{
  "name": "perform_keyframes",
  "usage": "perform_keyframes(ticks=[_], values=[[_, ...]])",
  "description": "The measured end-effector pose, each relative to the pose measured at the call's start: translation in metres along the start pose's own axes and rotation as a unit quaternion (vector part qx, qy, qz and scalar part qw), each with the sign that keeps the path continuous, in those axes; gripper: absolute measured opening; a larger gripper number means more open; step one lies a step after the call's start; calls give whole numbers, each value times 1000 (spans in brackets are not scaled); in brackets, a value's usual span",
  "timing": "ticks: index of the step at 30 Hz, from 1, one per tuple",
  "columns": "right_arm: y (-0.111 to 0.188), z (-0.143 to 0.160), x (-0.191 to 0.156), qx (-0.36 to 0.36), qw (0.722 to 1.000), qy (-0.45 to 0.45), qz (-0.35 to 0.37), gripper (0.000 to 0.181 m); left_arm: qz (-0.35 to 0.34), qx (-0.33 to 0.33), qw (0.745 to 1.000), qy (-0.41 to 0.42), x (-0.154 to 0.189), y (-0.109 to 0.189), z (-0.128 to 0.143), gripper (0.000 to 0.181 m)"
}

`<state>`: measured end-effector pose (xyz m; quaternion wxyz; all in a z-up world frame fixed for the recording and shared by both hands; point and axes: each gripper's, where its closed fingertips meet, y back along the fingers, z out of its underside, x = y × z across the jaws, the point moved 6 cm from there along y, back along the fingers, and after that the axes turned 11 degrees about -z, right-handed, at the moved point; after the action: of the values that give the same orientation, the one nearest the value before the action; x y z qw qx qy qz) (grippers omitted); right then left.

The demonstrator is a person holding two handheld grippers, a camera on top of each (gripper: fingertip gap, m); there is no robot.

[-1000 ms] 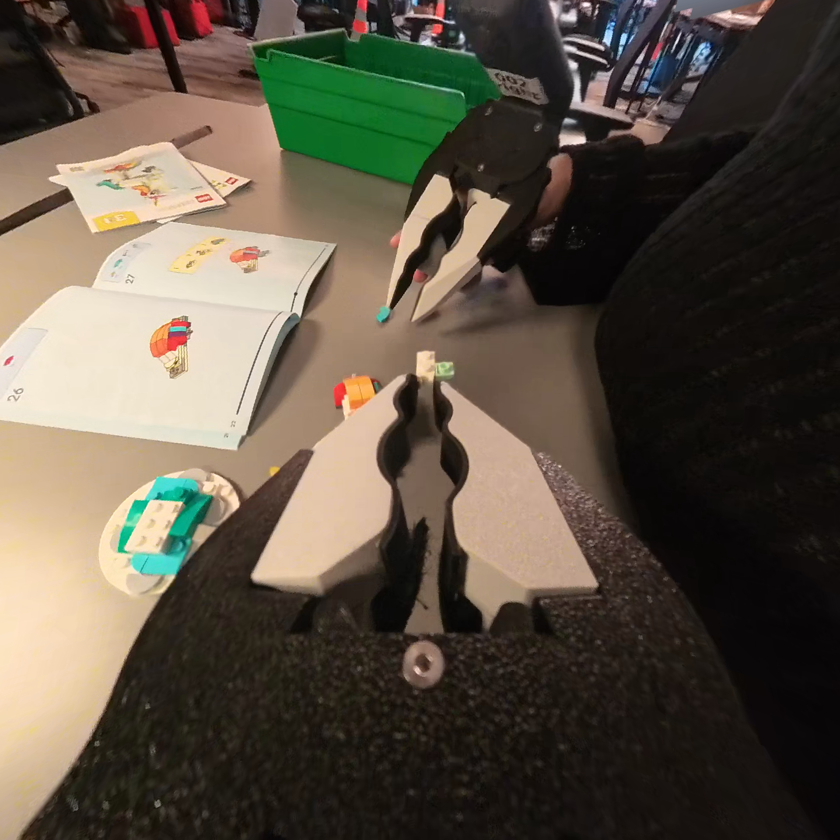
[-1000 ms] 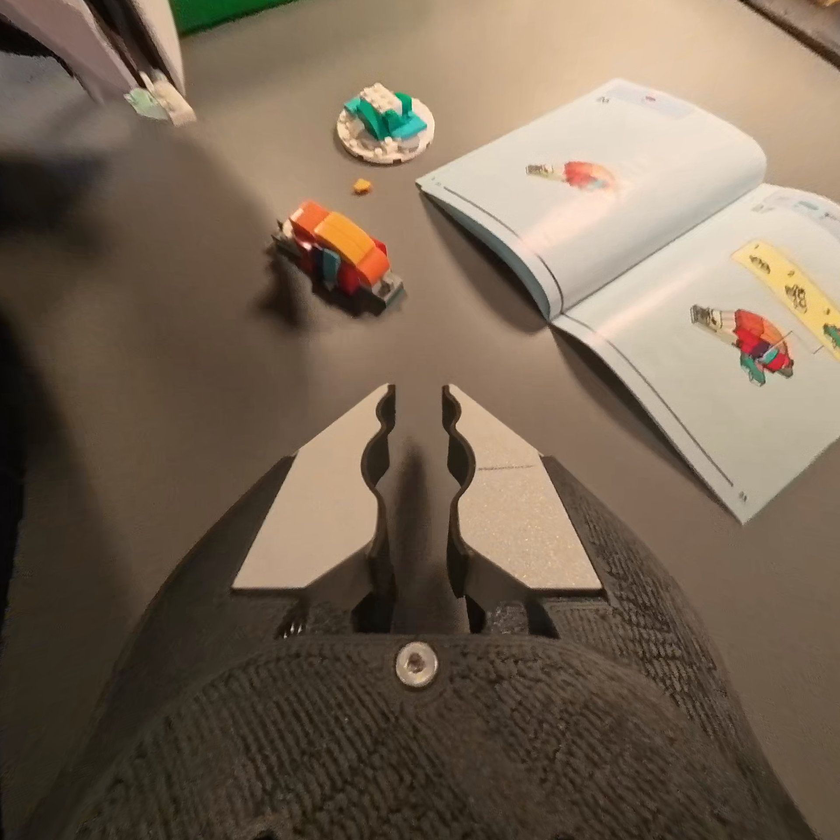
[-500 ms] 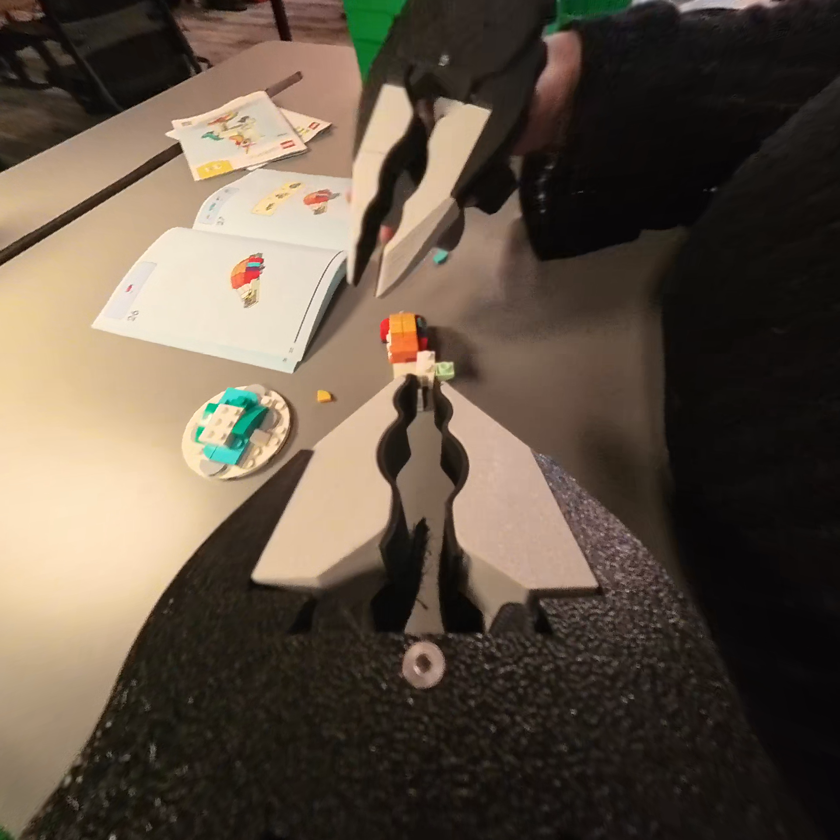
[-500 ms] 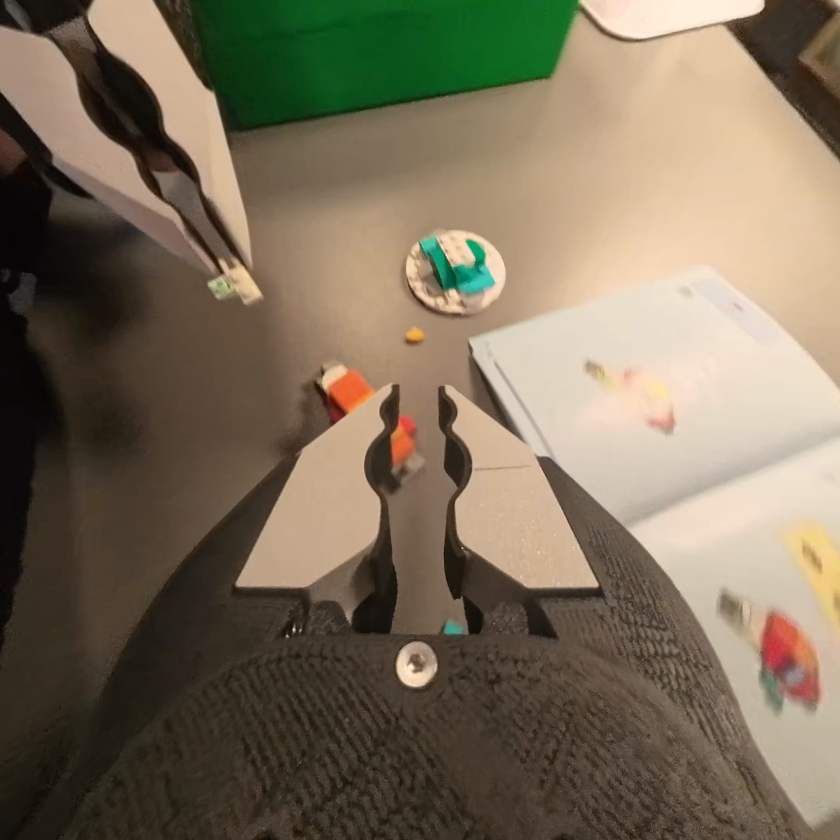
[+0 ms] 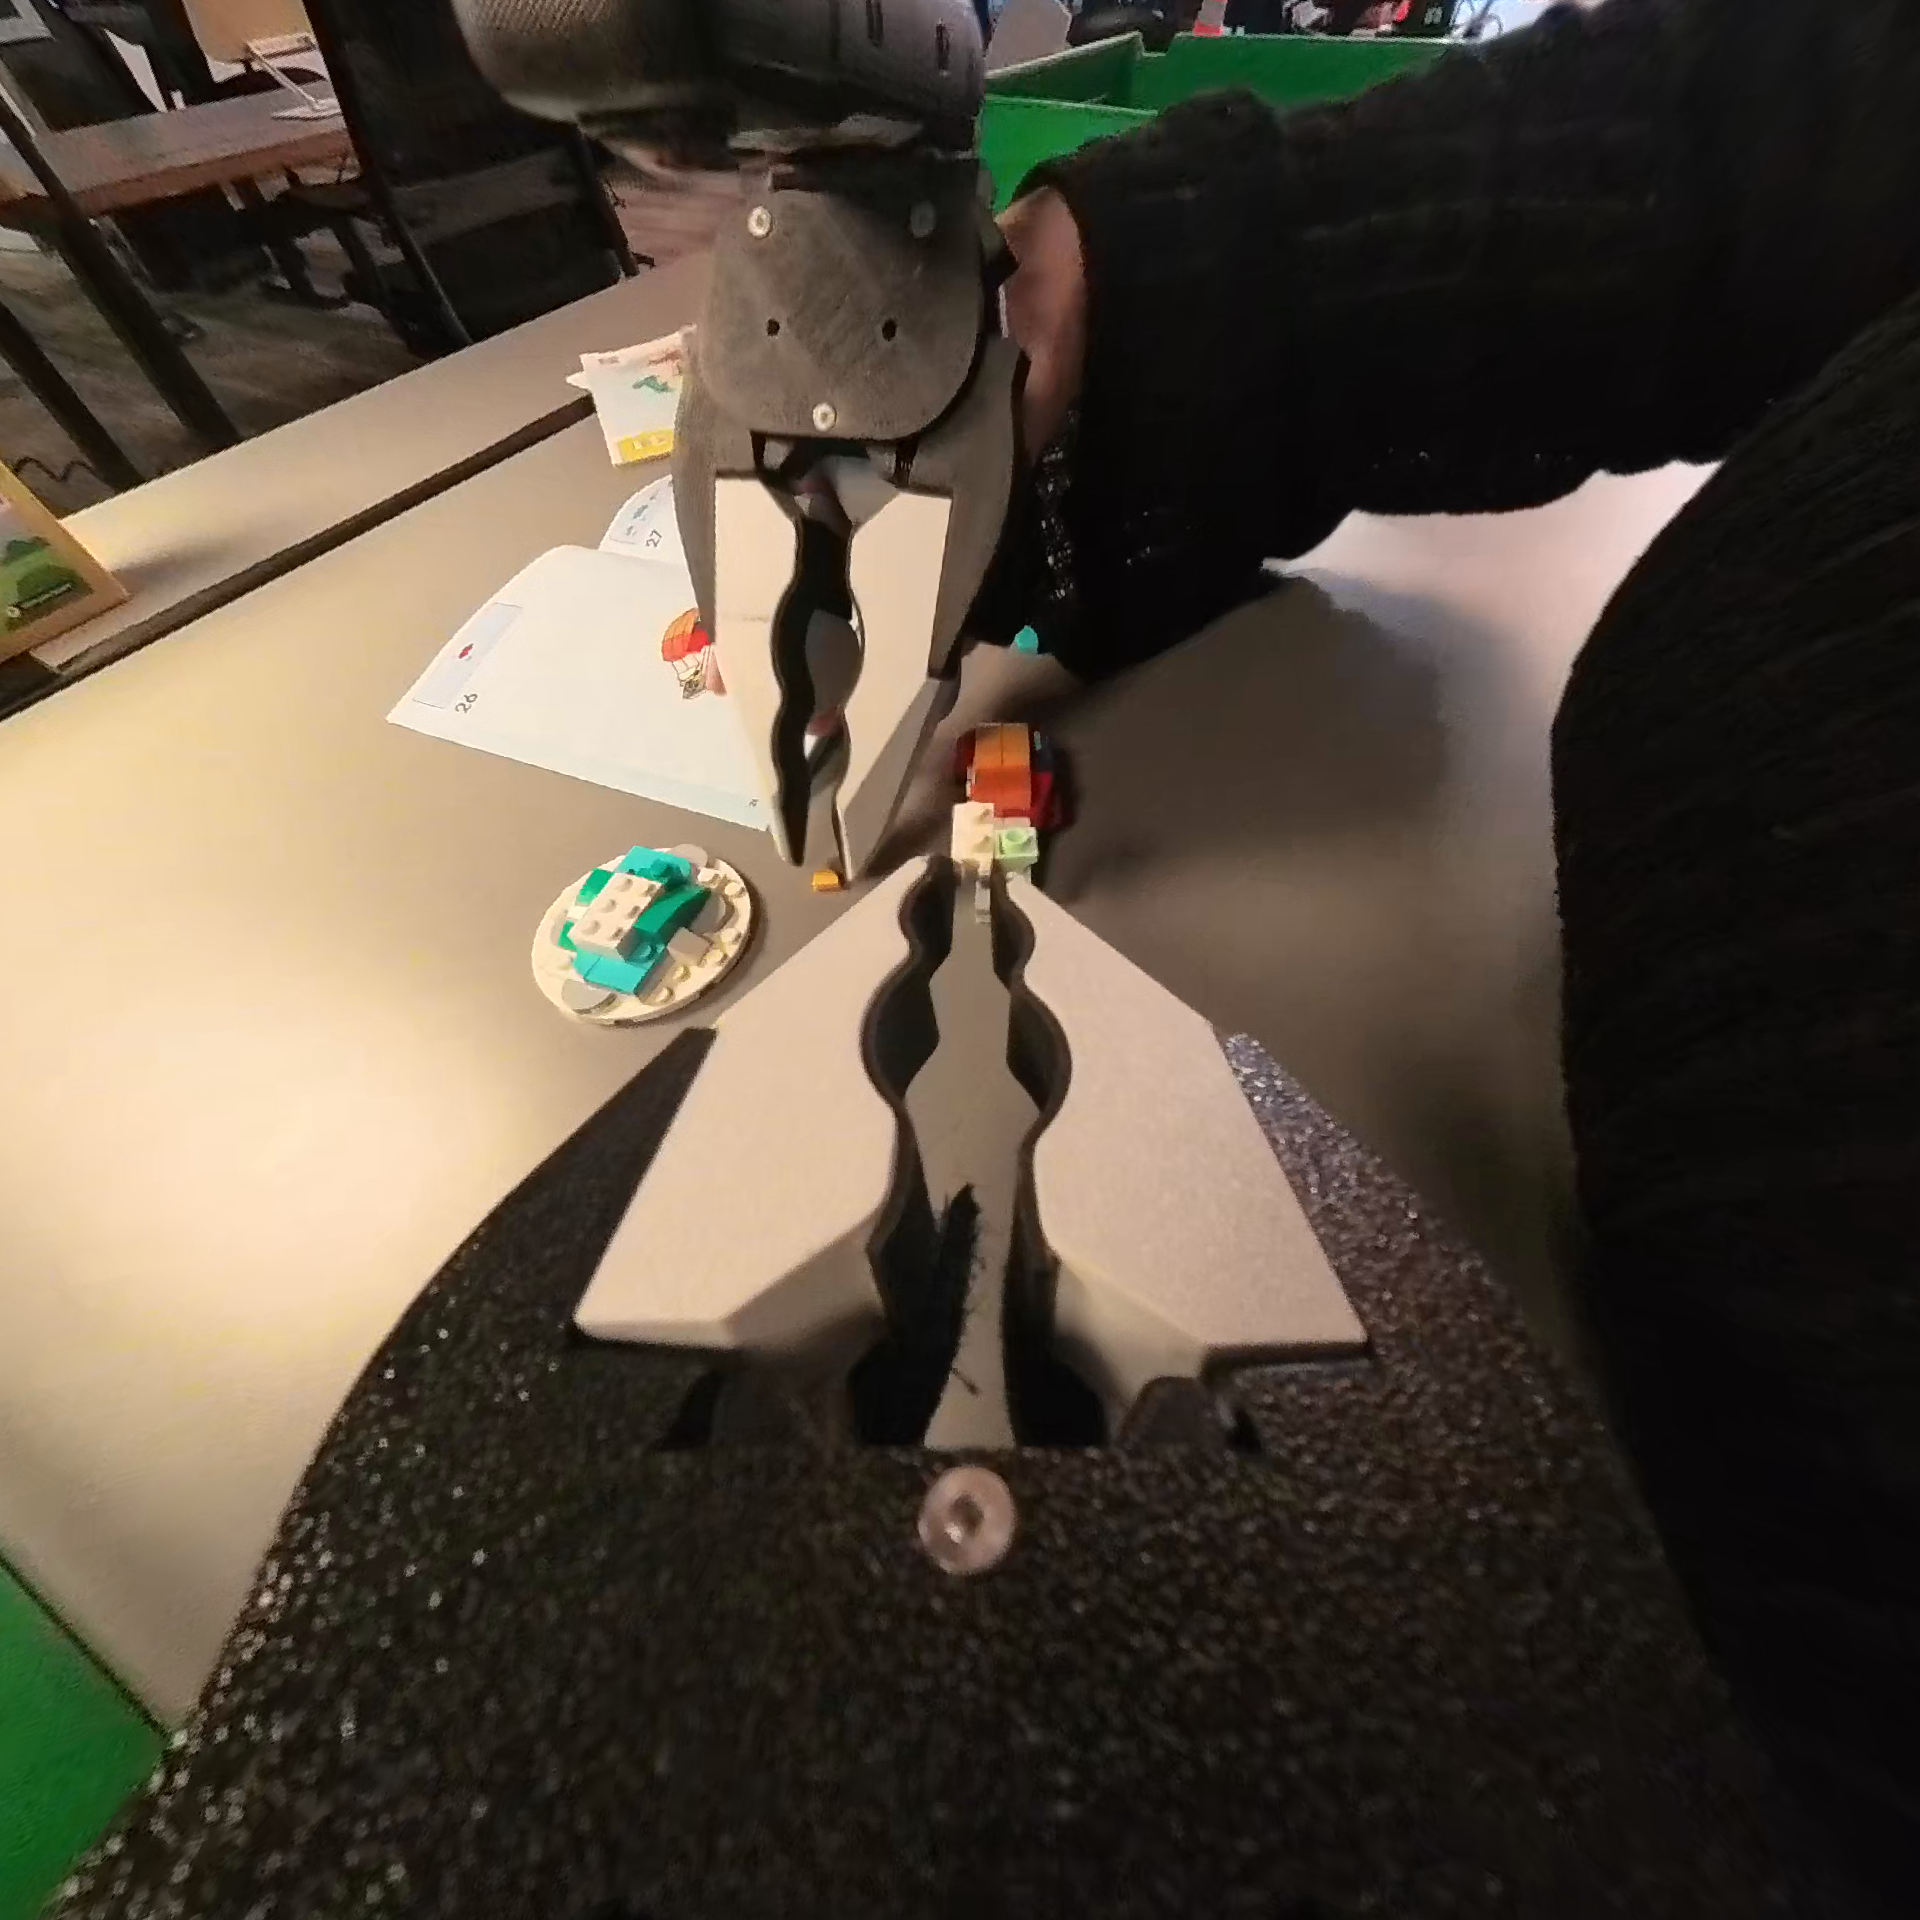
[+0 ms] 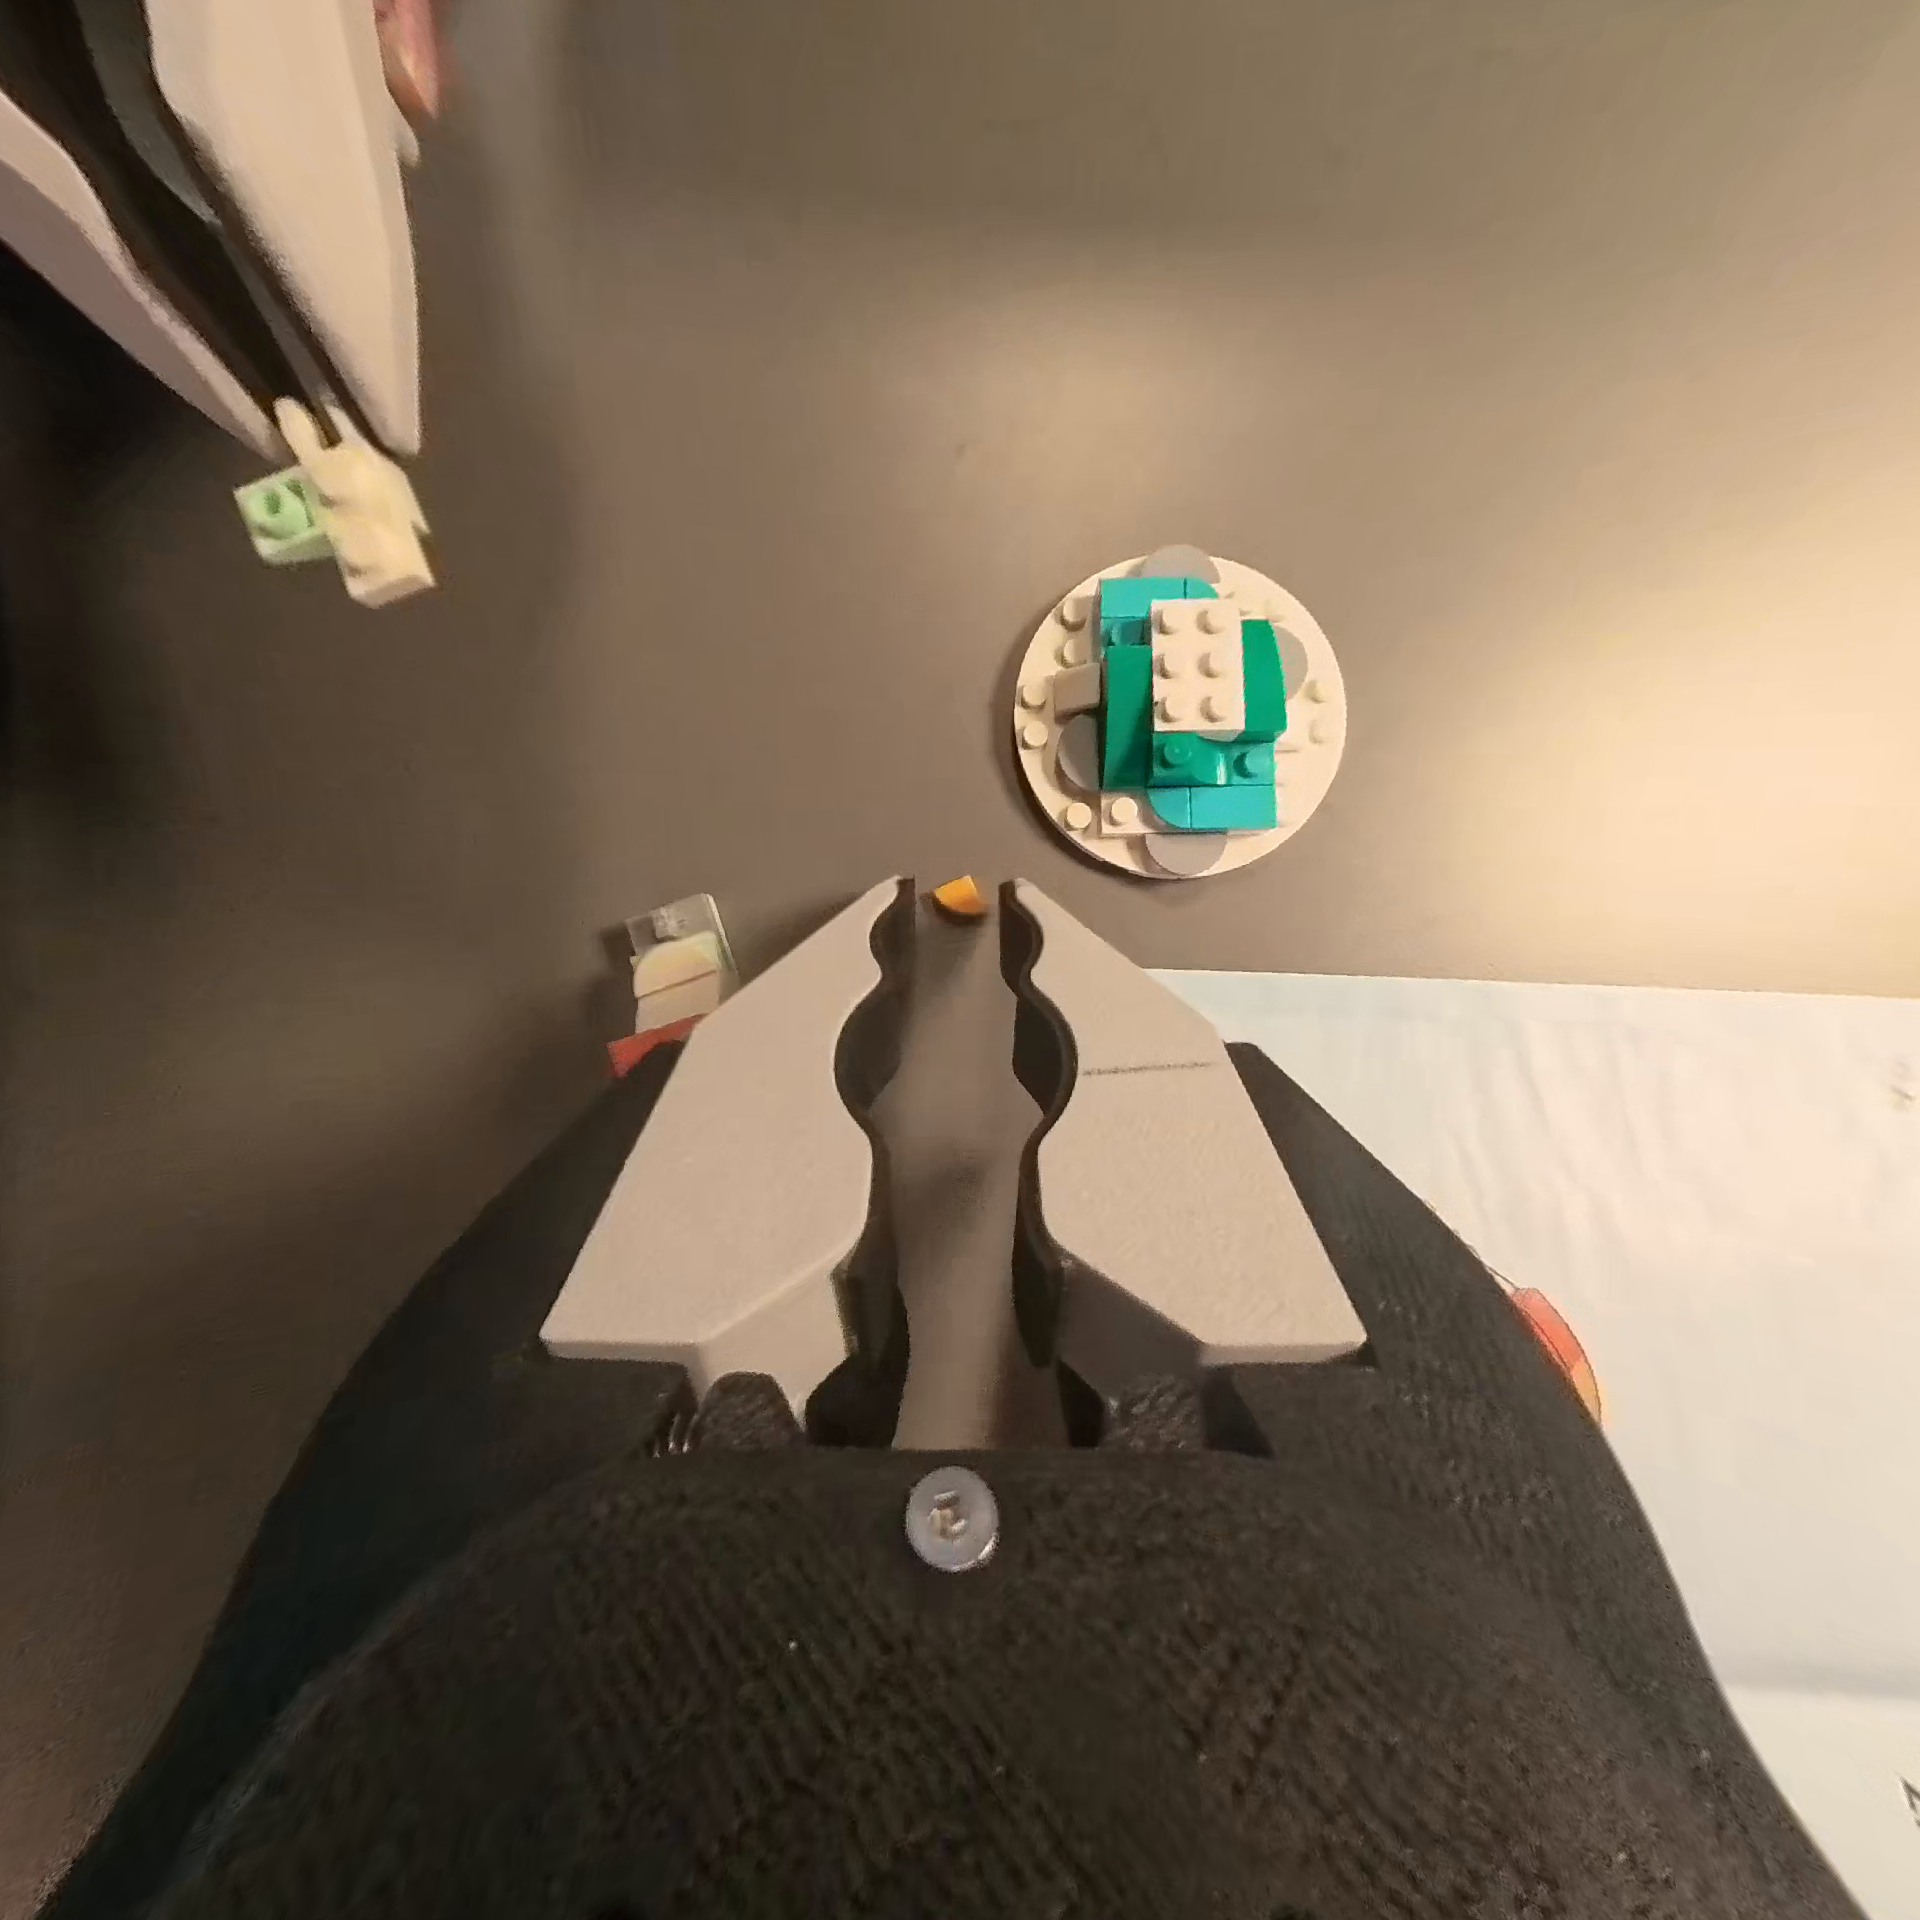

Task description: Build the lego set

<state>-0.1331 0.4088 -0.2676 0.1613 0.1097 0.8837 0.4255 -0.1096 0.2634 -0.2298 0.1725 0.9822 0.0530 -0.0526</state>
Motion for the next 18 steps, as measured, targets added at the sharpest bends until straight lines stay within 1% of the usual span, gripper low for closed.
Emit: perform_keyframes(ticks=[3,6,13,18], values=[[-3,2,1,-11,1000,3,2,13,2,0,1000,0,1,-1,1,4],[-3,2,0,-9,1000,9,9,8,5,1,1000,1,1,-1,1,4],[-4,4,-4,3,999,19,35,4,13,7,1000,2,4,-4,0,4],[5,4,-10,25,997,22,63,5,22,3,1000,1,6,-10,0,4]])
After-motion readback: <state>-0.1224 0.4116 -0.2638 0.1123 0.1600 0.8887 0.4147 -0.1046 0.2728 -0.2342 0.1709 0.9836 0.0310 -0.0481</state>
